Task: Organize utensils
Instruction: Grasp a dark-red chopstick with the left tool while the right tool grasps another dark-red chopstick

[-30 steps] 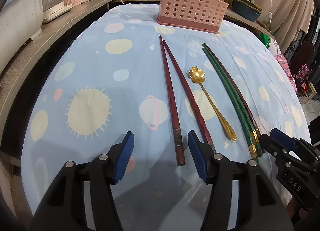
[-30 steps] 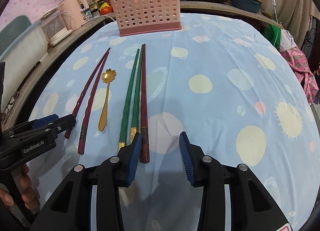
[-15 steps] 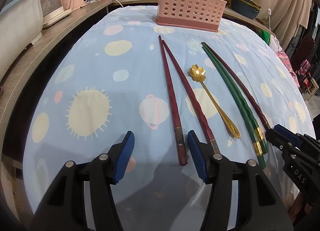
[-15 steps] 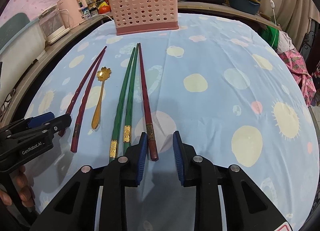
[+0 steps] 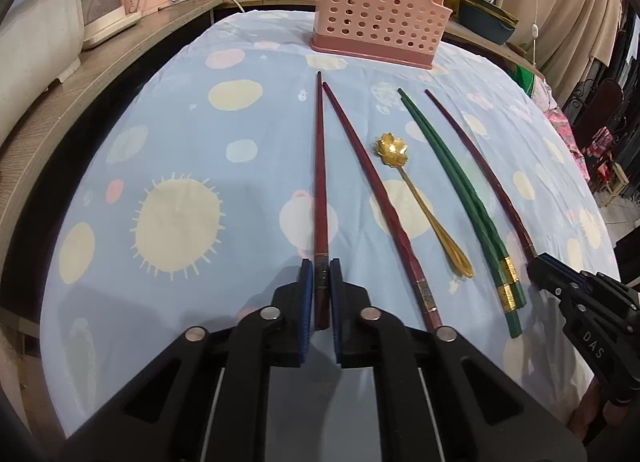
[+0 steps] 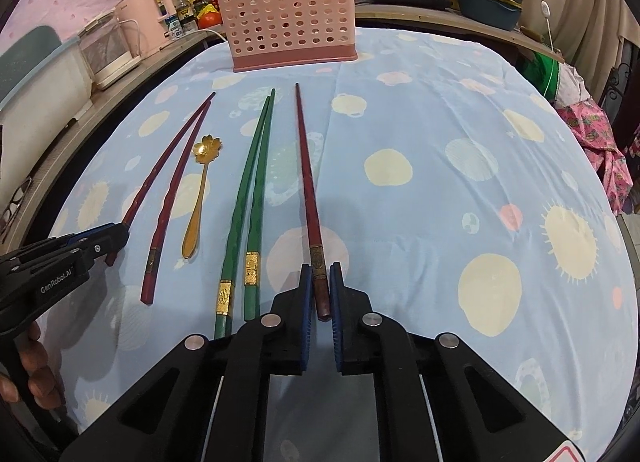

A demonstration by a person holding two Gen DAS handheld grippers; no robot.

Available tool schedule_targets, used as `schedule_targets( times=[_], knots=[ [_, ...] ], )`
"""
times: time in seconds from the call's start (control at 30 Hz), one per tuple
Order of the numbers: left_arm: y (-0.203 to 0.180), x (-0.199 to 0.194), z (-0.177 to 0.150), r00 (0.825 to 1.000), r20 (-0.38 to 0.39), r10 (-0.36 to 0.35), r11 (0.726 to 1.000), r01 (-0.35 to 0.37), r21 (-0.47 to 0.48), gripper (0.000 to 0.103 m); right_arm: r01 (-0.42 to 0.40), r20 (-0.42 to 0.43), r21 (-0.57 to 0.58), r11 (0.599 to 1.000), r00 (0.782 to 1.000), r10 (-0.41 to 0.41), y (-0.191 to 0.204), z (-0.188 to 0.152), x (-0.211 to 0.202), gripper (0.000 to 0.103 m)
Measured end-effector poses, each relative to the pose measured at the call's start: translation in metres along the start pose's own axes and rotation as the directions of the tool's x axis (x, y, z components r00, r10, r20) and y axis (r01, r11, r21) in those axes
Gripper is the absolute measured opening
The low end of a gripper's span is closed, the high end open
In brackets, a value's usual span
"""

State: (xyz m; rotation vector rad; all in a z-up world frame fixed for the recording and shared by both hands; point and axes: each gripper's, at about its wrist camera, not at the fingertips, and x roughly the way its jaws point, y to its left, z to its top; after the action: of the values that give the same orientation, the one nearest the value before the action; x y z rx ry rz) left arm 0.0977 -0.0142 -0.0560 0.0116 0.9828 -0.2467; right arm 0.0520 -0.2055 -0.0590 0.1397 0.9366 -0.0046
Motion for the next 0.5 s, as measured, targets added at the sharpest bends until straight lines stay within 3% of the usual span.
schedule_targets(
  times=[0.27, 0.5],
  knots=[
    [0.002, -0.014, 0.000, 1.000, 0.004, -0.025, 0.999, 0.025, -0.024, 0.007, -0.024, 0.020, 0.003, 1.000, 1.000, 0.024, 0.003, 0.002, -0.014, 0.007],
    [0.006, -0.042, 0.011, 0.997, 0.055, -0.047, 0.997, 0.050, -0.052, 0.007, -0.056, 0.066, 0.020, 0.998, 0.996, 0.055, 0.003, 0.012, -0.035, 0.007]
  ],
)
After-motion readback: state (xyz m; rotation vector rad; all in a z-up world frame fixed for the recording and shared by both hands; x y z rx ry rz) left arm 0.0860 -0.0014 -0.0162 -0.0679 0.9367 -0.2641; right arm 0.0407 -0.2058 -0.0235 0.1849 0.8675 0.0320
